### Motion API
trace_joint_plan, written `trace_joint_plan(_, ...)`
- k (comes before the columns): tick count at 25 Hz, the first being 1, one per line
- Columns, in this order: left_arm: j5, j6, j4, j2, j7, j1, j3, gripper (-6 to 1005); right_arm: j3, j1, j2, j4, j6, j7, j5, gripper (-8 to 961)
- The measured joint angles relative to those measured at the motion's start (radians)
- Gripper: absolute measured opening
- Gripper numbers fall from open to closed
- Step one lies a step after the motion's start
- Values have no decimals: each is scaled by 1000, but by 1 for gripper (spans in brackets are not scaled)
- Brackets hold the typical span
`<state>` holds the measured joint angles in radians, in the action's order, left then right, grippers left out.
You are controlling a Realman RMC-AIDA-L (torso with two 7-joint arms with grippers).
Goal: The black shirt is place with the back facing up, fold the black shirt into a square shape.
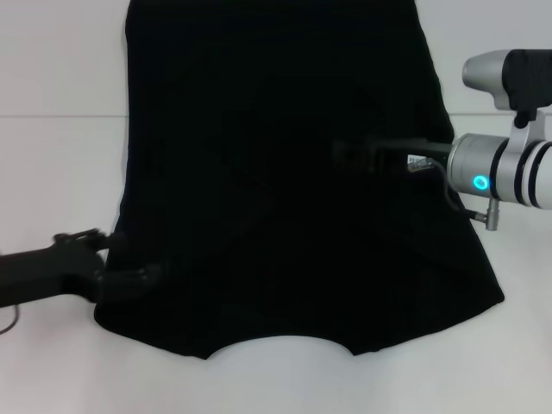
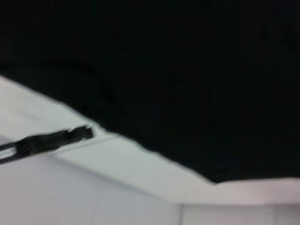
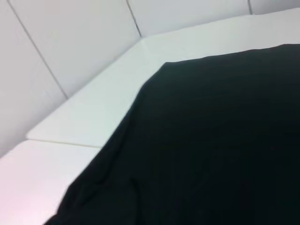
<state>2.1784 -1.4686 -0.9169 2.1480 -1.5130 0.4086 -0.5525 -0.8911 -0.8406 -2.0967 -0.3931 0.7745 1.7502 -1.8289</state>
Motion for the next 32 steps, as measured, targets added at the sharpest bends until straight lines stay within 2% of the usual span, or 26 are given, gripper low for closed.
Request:
trace_joint_plan(2, 48, 2, -8, -3, -2, -4, 35, 873, 0, 0, -1, 16, 12, -23, 34, 714)
trace_joint_plan(5, 125, 37, -10, -4, -3, -10, 64, 873, 0, 1, -1, 30, 19, -44, 73, 706)
trace_joint_plan(8, 147, 53, -8, -1, -1, -14, 64, 873, 0, 2, -1, 33, 21, -48, 84, 705)
trace_joint_plan(23, 154, 106, 40, 6, 8, -5, 28, 873, 0, 9, 0, 34, 34, -50, 86, 702)
trace_joint_plan(31, 153, 199, 71, 8, -2, 9, 18, 871, 0, 13, 0, 34, 36, -50, 86, 703)
trace_joint_plan(32, 154, 205, 81, 7, -2, 14, 17, 845, 0, 13, 0, 33, 36, -50, 86, 703)
